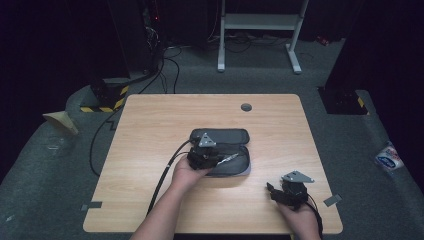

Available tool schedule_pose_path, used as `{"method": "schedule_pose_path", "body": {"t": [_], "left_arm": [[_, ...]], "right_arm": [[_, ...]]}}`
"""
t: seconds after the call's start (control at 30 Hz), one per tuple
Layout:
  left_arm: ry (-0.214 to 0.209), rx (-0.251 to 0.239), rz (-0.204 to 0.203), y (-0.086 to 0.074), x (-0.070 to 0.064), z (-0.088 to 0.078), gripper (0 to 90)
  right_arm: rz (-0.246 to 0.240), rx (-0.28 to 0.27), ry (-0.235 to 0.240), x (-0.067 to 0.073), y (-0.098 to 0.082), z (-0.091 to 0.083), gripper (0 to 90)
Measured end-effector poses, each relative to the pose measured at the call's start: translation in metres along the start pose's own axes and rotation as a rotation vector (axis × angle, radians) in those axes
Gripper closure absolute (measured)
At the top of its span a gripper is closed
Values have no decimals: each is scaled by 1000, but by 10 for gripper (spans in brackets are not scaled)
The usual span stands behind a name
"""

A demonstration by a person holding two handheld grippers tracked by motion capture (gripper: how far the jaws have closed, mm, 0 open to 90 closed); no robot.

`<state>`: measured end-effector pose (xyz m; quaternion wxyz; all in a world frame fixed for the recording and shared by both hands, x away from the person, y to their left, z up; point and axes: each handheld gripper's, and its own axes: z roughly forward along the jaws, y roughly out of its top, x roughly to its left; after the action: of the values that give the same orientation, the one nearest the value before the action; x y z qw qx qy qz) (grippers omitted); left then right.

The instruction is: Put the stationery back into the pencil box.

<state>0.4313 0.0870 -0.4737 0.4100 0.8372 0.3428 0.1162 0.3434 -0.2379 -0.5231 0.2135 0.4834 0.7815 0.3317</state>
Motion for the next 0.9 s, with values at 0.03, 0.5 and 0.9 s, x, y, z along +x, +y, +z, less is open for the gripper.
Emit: {"method": "schedule_pose_path", "body": {"t": [0.03, 0.5, 0.9], "left_arm": [[6, -8, -6, -1, 0, -2, 664], [63, -88, -86, -24, 4, -32, 504], [108, -122, -163, -51, 15, -71, 359]], "right_arm": [[0, 0, 0, 0, 0, 0, 319], [0, 0, 0, 0, 0, 0, 319], [4, 0, -1, 0, 0, 0, 320]]}}
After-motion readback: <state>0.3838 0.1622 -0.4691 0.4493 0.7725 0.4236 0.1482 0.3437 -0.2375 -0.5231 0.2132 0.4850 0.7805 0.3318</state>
